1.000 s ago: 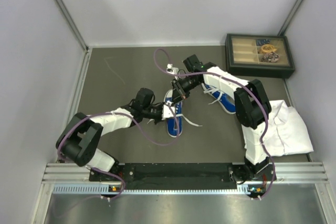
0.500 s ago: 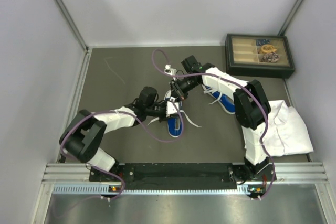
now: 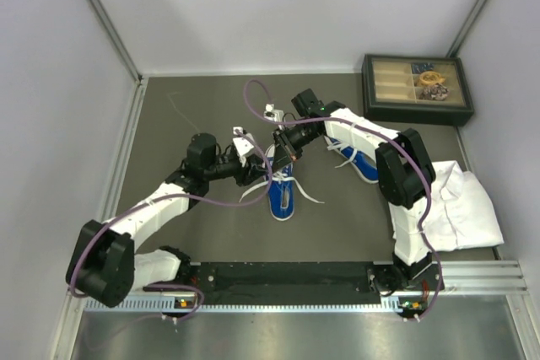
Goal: Tie the shoes
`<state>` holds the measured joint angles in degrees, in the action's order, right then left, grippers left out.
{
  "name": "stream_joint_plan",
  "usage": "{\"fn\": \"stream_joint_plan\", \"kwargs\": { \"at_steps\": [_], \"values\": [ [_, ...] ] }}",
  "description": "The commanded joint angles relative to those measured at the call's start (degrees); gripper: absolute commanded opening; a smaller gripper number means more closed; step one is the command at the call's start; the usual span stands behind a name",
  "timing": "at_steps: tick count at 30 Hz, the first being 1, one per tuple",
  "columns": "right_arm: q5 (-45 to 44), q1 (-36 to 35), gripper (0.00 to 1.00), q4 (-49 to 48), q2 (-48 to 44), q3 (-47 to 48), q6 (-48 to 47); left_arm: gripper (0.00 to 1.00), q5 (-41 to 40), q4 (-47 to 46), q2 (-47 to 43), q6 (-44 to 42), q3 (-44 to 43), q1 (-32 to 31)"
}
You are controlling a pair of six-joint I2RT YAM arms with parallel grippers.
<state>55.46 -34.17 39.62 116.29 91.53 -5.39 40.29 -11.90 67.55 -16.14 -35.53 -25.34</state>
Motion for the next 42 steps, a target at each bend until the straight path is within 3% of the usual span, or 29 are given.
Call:
{"fn": "stream_joint_plan", "kwargs": {
  "at_steps": [1, 5, 11, 22, 28, 29, 30, 34, 35, 36, 39, 42],
  "values": [
    [0.4, -0.5, 0.00, -0.7, -2.1, 1.5, -0.9, 0.44, 1.4, -5.1, 2.0, 8.7, 2.0, 2.5],
    [0.1, -0.9, 0.00, -0.2, -1.4, 2.5, -1.3, 0.50, 1.4, -9.0, 2.8, 8.2, 4.8, 2.5],
    [0.0, -1.2, 0.00, 0.6, -1.2, 3.4, -1.9, 0.56, 5.9, -9.2, 8.1, 5.2, 2.1, 2.5],
    [0.1, -1.3, 0.00, 1.5, -1.3, 3.8, -2.5, 0.53, 7.3, -15.5, 12.1, 9.0, 0.5, 2.8],
    [1.1, -1.3, 0.00, 1.1, -1.2, 4.6, -1.5, 0.39, 7.8, -16.3, 13.1, 8.8, 0.1, 2.8],
    [1.1, -1.3, 0.00, 1.1, -1.2, 4.9, -1.4, 0.35, 7.6, -16.2, 13.2, 8.8, 0.0, 2.8],
    [1.1, -1.3, 0.00, 1.2, -1.3, 4.9, -1.4, 0.22, 7.7, -16.1, 13.4, 8.9, -0.2, 2.8],
    [1.0, -1.2, 0.01, 1.1, -2.2, 4.5, -0.9, 0.02, 7.4, -15.4, 13.7, 9.2, -0.2, 2.8],
    [0.9, -1.1, 0.04, 0.2, -2.5, 4.0, -0.6, 0.00, 7.1, -15.3, 13.7, 9.3, -0.1, 2.8],
    [0.8, -1.0, 0.17, -0.1, -2.8, 3.9, 0.2, 0.00, 6.8, -15.3, 13.7, 9.5, 0.0, 2.8],
    [0.4, 0.2, 0.36, -0.7, -4.2, 3.7, 1.0, 0.00, 6.4, -15.3, 13.7, 10.9, 0.2, 3.5],
    [-1.5, 2.0, 0.40, -1.0, -6.5, 2.4, -0.5, 0.00, 5.2, -16.5, 14.8, 14.5, 0.5, 4.9]
  ]
}}
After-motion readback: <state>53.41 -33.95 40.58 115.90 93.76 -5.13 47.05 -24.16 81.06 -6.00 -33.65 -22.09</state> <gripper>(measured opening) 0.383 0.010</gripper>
